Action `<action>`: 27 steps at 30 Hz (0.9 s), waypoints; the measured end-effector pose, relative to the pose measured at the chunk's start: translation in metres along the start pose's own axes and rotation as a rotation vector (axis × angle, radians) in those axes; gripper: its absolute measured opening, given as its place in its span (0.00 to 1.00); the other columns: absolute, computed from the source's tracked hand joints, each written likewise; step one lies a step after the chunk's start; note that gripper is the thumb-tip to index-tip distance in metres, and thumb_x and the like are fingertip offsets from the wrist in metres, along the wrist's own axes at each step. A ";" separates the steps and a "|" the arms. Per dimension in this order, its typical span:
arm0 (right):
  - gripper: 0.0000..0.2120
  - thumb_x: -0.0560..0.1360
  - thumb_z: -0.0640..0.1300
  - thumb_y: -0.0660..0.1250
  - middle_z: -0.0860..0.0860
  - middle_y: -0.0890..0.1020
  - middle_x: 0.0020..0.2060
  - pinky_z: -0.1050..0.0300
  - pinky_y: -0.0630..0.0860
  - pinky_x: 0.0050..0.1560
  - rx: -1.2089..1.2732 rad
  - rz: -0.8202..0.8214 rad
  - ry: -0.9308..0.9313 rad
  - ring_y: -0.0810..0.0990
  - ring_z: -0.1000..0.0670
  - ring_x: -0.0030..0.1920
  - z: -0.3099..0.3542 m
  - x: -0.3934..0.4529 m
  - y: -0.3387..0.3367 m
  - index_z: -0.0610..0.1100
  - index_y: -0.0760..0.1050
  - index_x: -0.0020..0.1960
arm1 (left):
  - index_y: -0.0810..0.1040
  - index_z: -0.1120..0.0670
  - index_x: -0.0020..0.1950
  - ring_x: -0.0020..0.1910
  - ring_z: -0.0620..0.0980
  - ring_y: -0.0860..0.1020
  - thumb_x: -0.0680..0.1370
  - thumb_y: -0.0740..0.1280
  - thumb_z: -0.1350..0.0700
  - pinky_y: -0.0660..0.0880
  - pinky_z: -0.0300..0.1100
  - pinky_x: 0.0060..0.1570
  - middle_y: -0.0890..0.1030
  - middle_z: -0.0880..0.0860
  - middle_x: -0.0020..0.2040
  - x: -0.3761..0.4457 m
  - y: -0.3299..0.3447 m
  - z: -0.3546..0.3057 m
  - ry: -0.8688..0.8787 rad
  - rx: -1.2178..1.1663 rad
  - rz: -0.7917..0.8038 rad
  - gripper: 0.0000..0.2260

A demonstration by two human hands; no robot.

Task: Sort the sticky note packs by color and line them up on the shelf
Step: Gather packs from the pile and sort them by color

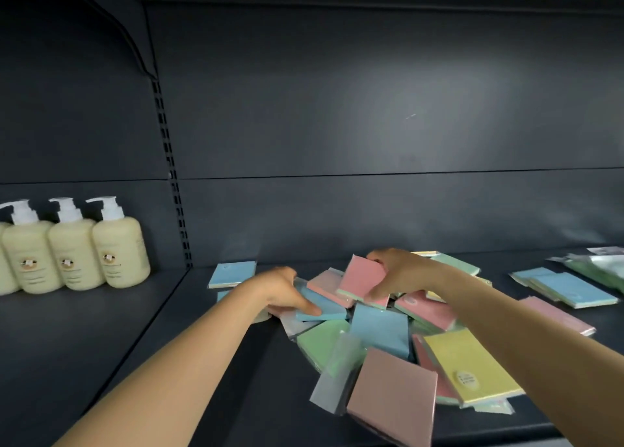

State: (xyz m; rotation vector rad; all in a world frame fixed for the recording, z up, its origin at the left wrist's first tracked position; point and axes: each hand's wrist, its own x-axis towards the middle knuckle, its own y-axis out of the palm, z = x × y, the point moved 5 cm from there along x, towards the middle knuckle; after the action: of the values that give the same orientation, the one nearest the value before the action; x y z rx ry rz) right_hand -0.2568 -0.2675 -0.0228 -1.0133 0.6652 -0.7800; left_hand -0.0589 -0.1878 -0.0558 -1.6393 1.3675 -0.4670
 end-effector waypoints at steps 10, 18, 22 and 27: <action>0.20 0.65 0.38 0.76 0.51 0.82 0.46 0.65 0.72 0.30 0.305 -0.072 -0.032 0.79 0.54 0.38 -0.021 0.013 -0.008 0.48 0.75 0.53 | 0.69 0.56 0.50 0.46 0.52 0.73 0.62 0.79 0.48 0.71 0.42 0.46 0.73 0.51 0.44 0.011 -0.002 -0.012 -0.112 0.022 -0.001 0.26; 0.12 0.65 0.31 0.75 0.45 0.83 0.40 0.63 0.75 0.33 0.608 -0.093 -0.004 0.81 0.49 0.38 -0.046 0.018 -0.012 0.39 0.78 0.46 | 0.69 0.57 0.45 0.45 0.54 0.80 0.65 0.78 0.61 0.78 0.46 0.45 0.79 0.57 0.45 0.014 0.006 -0.017 -0.173 -0.253 0.044 0.19; 0.10 0.66 0.32 0.75 0.41 0.84 0.42 0.56 0.80 0.45 0.683 -0.113 0.013 0.83 0.45 0.42 -0.055 0.019 -0.012 0.37 0.78 0.45 | 0.71 0.61 0.48 0.52 0.57 0.81 0.67 0.75 0.68 0.80 0.50 0.50 0.79 0.62 0.51 0.018 0.002 -0.012 -0.165 -0.428 -0.006 0.16; 0.09 0.68 0.31 0.74 0.43 0.83 0.38 0.60 0.81 0.39 0.831 -0.158 -0.028 0.83 0.48 0.37 -0.056 0.011 -0.016 0.34 0.78 0.46 | 0.73 0.63 0.45 0.39 0.53 0.80 0.71 0.70 0.72 0.81 0.44 0.37 0.79 0.59 0.42 0.006 -0.006 0.004 -0.173 -0.688 -0.073 0.08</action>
State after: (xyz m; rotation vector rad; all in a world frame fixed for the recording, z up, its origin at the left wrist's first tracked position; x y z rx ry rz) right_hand -0.2993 -0.3082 -0.0306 -0.3124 0.1860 -1.0528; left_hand -0.0509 -0.1921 -0.0543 -2.2218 1.4224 0.1347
